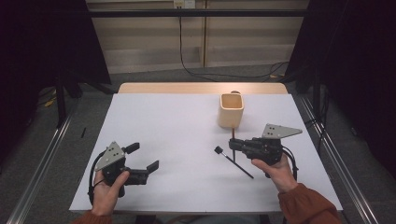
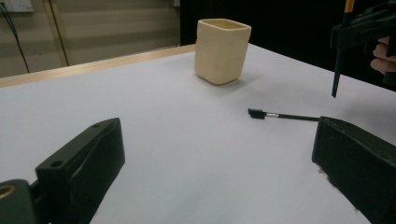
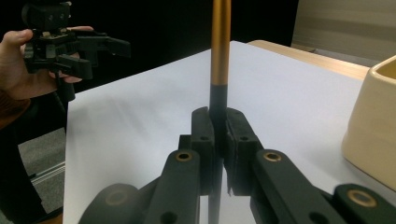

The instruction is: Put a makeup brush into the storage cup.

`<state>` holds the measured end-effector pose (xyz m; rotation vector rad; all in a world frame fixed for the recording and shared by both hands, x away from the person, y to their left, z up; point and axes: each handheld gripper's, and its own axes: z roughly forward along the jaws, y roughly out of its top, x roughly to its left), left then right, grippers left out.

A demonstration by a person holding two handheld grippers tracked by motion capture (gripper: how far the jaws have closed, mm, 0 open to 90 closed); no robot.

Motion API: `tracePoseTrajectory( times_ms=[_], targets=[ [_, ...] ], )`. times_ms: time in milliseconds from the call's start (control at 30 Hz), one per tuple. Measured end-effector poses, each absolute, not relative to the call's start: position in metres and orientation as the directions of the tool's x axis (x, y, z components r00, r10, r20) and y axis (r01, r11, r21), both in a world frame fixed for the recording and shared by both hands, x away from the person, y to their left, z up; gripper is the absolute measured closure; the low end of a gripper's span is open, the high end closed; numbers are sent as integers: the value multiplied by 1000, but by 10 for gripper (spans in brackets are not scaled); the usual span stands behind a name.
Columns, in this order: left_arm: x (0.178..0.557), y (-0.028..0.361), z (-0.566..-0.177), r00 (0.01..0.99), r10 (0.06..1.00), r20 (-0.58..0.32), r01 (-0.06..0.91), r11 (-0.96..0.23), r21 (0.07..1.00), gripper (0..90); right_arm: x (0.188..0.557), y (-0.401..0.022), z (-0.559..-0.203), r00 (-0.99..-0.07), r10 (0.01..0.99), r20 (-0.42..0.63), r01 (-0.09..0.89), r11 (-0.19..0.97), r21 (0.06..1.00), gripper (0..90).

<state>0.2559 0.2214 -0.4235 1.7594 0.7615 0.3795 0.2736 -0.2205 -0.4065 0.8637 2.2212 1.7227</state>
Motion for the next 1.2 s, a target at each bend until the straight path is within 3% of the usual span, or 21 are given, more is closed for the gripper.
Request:
tracePoseTrajectory(
  times_ms=[400, 567, 800, 1200],
  targets=[
    [244, 246, -429, 705, 701, -107, 279, -135, 951, 25, 289, -224, -387, -807, 565, 174, 286, 115, 951, 835],
    [241, 254, -430, 689, 702, -183, 311, -59, 948, 25, 298, -228, -382, -796, 581, 171, 277, 99, 956, 835],
    [239, 254, -431, 684, 721, -110, 278, -118, 953, 25, 309, -232, -374, -788, 596, 154, 259, 94, 961, 836],
    [239, 249, -433, 716, 692, -88, 270, -158, 950, 25, 335, -238, -347, -765, 631, 131, 216, 60, 975, 835]
  ],
)
